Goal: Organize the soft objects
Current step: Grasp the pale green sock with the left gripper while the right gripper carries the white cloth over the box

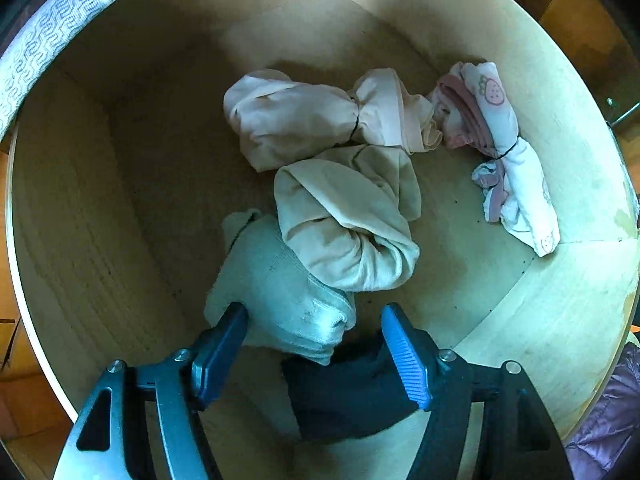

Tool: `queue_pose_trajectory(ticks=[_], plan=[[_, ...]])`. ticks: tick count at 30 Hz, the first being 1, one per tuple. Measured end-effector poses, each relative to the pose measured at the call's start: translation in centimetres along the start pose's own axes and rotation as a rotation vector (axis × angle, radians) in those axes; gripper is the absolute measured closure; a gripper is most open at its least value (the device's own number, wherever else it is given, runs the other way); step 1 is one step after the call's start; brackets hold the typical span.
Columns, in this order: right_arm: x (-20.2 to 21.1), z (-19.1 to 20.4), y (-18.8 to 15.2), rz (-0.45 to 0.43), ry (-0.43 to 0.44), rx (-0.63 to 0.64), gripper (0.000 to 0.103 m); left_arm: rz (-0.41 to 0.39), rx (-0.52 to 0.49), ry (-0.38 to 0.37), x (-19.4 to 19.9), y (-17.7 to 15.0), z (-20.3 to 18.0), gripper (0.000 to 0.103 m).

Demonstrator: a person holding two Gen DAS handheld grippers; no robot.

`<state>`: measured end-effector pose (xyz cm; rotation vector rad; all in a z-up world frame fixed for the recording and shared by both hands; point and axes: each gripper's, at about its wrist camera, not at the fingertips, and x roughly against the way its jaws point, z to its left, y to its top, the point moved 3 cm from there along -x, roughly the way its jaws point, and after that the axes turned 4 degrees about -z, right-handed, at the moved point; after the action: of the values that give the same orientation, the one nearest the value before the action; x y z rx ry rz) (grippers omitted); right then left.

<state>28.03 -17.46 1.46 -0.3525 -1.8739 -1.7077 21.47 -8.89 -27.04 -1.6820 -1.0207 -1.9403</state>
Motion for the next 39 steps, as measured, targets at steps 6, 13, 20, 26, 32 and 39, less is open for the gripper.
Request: queue_pose_trajectory(ticks=[6,13,20,26,32,39], plan=[[-1.4,0.2,1.3,0.008,-0.005,0.014,0.088,-0.02,0.022,-0.005,0.6,-0.4,0.5,0.033],[-3.2,0.0,1.9,0.036,-0.028,0.03,0.088,-0.033,0.065,-0.023,2.0,-0.8,1.6,0.033],[-5.3,0.0,2.2,0.078,-0.027,0.047,0.088,0.026,0.088,0.034,1.3,-1.1,1.5,0.034],[-7.2,0.2,2.1,0.117,-0.028,0.06,0.088,0.064,0.118,0.108,0.4,-0.6,2.0,0.043],[-8.2,-0.2,2.1,0.127,-0.023,0.054,0.088,0.083,0.132,0.124,-0.2,-0.2,2.4,0.045],[-10.2,-0.3,1.9,0.163,-0.037,0.067,0.088,0.068,0.107,0.11,-0.2,0.3,2.6,0.051]])
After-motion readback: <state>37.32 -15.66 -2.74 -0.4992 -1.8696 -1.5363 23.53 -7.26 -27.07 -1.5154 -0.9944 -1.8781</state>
